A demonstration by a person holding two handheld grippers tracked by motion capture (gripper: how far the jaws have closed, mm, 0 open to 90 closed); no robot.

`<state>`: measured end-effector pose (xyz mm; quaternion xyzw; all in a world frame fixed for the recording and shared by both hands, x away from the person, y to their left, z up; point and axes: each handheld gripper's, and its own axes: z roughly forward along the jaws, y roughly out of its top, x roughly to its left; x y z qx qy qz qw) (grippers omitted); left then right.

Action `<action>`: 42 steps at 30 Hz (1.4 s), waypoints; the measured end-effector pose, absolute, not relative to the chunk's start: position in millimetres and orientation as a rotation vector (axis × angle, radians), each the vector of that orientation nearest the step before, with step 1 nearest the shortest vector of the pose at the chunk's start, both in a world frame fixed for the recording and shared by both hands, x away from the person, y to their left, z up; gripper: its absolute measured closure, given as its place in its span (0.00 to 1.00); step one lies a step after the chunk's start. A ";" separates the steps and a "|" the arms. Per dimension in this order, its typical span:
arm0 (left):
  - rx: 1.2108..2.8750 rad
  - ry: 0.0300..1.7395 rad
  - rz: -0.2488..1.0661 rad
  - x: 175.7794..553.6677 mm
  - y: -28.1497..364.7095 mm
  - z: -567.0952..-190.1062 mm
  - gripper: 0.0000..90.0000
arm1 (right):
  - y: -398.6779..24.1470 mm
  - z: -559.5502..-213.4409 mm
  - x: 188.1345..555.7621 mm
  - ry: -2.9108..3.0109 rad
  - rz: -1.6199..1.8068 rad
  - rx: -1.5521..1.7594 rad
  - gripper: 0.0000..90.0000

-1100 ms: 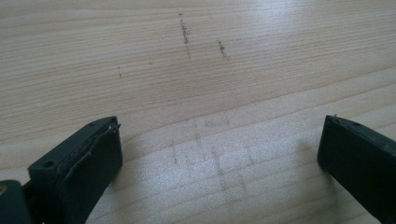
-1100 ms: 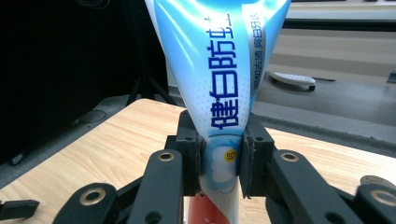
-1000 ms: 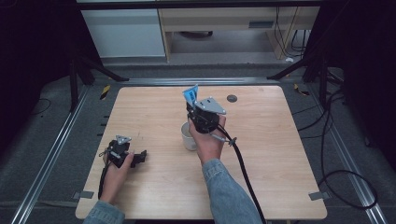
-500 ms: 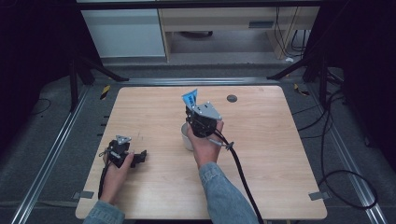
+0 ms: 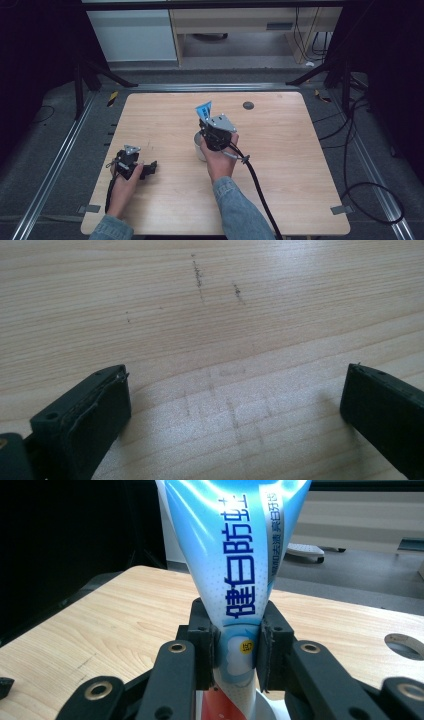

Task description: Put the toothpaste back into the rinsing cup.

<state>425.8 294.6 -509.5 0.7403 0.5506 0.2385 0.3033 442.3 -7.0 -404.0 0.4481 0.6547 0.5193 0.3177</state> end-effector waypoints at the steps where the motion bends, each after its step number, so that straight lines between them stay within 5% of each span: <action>1: 1.962 1.459 0.632 425.8 294.6 -509.5 0.00 | -6.9 -406.2 442.8 1.724 1.365 1.178 0.81; 42: 1.965 1.456 0.629 426.3 294.8 -509.4 0.00 | -13.1 -426.6 454.2 1.759 1.362 1.301 0.80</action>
